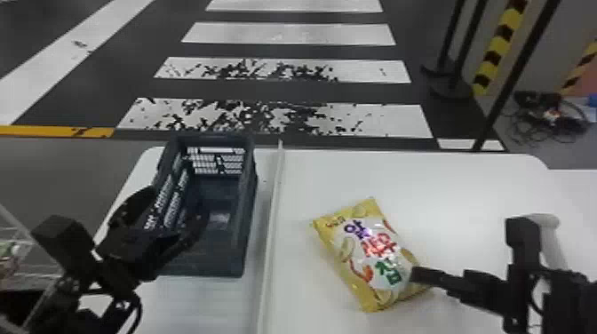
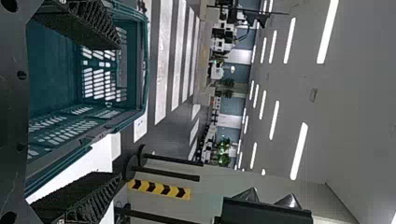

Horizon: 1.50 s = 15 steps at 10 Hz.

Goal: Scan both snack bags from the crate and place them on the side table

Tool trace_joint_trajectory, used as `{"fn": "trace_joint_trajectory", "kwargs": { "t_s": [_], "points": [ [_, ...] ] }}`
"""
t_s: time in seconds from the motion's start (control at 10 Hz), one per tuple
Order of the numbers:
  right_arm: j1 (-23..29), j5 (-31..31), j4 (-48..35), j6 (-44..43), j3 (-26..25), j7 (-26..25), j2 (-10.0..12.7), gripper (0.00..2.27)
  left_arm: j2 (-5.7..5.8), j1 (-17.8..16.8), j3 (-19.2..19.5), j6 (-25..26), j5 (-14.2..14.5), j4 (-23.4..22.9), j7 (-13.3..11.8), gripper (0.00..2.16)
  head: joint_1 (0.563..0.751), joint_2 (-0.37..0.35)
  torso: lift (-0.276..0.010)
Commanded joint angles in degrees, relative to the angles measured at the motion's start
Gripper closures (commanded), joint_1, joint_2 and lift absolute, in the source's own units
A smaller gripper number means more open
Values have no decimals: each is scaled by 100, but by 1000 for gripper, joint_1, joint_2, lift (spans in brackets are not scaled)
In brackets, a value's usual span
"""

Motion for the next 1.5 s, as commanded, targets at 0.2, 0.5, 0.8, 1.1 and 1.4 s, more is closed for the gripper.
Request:
{"fn": "trace_joint_trajectory", "kwargs": {
  "t_s": [0.2,0.5,0.8,1.1,1.4],
  "points": [
    [-292,-6,553,-58,46,167,-44,70,9,-10,3,0,4,41,-35,26,695,36,-95],
    [-468,-14,843,-41,55,404,-123,316,0,-27,12,0,39,59,-62,26,695,42,-95],
    [-512,91,939,135,72,457,-264,2263,9,-27,3,0,39,85,-62,26,695,36,-95],
    [-600,91,1203,153,-7,694,-308,2263,0,-54,-14,0,39,138,-70,26,695,29,-95],
    [-512,-76,930,293,-306,703,-299,2263,0,-54,3,0,39,156,-62,26,695,20,-95]
  ]
}}
